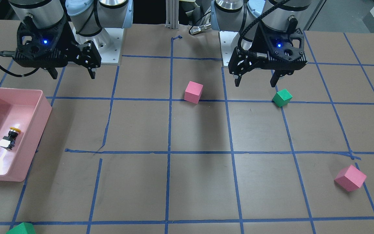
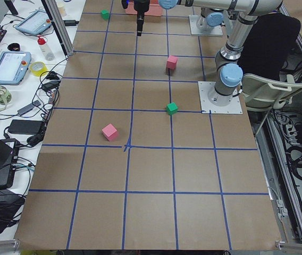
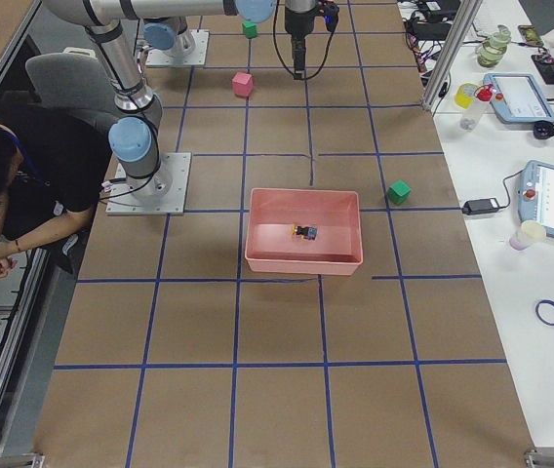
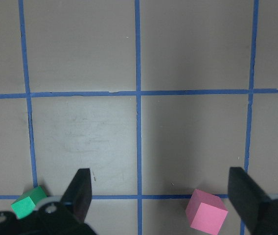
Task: Align button upright
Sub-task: 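Move the right gripper over the pink bin above the black push-button, then lower the right gripper into the bin and grasp the push-button, then lift the push-button out of the bin and carry it toward table center, then lower the push-button onto the table and open the right gripper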
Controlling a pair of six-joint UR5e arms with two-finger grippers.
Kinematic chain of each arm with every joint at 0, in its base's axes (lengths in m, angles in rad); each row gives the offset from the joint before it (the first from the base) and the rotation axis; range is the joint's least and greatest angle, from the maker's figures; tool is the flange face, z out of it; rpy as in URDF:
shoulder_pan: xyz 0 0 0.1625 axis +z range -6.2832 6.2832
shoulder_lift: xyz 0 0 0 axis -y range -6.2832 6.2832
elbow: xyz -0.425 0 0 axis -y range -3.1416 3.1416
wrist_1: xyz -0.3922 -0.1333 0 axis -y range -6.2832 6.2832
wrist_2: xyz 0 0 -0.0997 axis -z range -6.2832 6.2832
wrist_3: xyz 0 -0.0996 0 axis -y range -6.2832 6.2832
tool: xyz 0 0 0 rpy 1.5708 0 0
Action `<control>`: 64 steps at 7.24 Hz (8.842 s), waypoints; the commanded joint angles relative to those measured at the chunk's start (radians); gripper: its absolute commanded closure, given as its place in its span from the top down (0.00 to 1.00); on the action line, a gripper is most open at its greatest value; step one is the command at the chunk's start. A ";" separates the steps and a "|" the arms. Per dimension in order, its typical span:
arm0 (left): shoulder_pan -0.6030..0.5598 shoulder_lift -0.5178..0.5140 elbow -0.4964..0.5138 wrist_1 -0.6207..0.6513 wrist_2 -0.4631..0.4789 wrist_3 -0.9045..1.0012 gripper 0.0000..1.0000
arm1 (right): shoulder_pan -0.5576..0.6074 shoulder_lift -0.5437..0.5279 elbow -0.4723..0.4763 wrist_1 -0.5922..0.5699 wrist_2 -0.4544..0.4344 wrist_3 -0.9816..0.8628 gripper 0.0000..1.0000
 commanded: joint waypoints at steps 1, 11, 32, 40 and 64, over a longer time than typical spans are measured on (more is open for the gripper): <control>0.000 0.000 0.019 0.002 0.006 -0.007 1.00 | -0.006 0.008 0.005 -0.004 -0.002 -0.022 1.00; 0.032 -0.009 0.027 -0.023 -0.003 -0.004 1.00 | -0.437 0.176 0.115 -0.328 -0.003 -0.370 0.98; 0.031 -0.003 0.026 -0.025 0.006 -0.014 1.00 | -0.598 0.399 0.380 -0.803 -0.022 -0.484 0.90; 0.034 -0.007 0.024 -0.023 0.008 -0.017 1.00 | -0.598 0.396 0.348 -0.788 -0.066 -0.501 0.00; 0.034 -0.003 0.026 -0.023 0.008 -0.017 1.00 | 0.366 0.565 0.105 -0.734 0.060 0.350 0.28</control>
